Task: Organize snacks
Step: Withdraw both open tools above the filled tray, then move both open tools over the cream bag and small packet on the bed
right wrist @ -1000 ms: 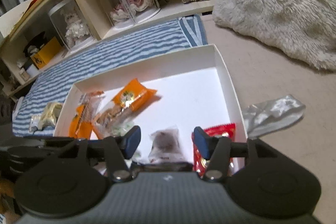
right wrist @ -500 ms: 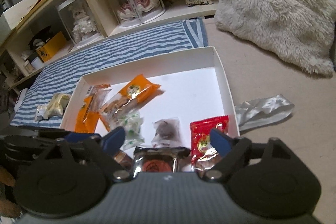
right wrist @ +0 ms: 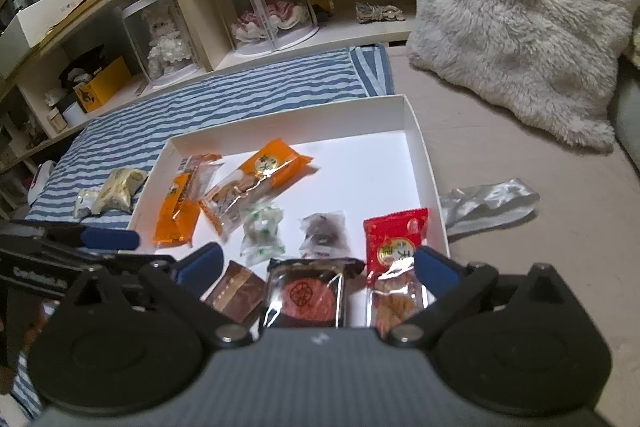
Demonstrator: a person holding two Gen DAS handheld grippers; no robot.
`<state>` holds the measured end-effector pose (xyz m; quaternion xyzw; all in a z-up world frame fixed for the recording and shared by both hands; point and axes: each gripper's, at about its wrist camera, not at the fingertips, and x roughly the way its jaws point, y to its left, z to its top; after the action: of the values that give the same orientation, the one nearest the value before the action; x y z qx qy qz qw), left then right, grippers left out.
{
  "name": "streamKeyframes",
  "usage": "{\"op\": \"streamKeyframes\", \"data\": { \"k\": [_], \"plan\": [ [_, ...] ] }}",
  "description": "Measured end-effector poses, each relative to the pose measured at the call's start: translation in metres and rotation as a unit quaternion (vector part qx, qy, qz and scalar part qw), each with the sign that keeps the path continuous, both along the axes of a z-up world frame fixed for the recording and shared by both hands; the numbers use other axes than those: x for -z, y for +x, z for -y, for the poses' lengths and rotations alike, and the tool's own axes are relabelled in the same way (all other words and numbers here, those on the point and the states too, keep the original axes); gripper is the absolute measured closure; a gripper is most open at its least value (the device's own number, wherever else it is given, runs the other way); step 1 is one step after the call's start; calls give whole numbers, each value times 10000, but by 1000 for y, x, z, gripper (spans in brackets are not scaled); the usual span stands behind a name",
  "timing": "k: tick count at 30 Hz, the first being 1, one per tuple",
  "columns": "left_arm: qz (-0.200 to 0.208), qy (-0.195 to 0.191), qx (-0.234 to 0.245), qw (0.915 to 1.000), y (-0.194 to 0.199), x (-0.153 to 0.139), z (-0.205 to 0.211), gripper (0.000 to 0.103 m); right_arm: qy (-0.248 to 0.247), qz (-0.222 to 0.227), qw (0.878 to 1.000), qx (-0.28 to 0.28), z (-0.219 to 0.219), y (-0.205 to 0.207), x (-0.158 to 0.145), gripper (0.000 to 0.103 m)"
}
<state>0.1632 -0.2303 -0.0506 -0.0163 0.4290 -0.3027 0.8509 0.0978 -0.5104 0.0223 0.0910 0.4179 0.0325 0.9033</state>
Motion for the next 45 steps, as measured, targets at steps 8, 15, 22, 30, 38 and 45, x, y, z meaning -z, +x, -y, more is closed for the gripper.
{"op": "streamKeyframes", "data": {
  "k": [8,15,22,30,38,45],
  "plan": [
    [120,-43,-195,9997,-13,-17,-28,0,-173,224,9996,-66,-11,-18,-15,1],
    [296,-154,-416,9986,-20,-31,-67,0,-259,518,9983,-113,-24,-29,-33,1],
    [442,-156,-846,9953,-21,-40,-123,0,-319,648,9967,-379,-46,-21,-40,1],
    [504,-148,-1376,9891,-15,-37,-191,0,-311,801,9943,-630,-103,1,-40,1],
    [561,-253,-1959,9787,1,-23,-245,0,-300,930,9909,-924,-172,27,-28,0],
    [525,-534,-2370,9686,28,-7,-270,0,-226,923,9892,-1113,-233,58,-8,0]
  ]
}}
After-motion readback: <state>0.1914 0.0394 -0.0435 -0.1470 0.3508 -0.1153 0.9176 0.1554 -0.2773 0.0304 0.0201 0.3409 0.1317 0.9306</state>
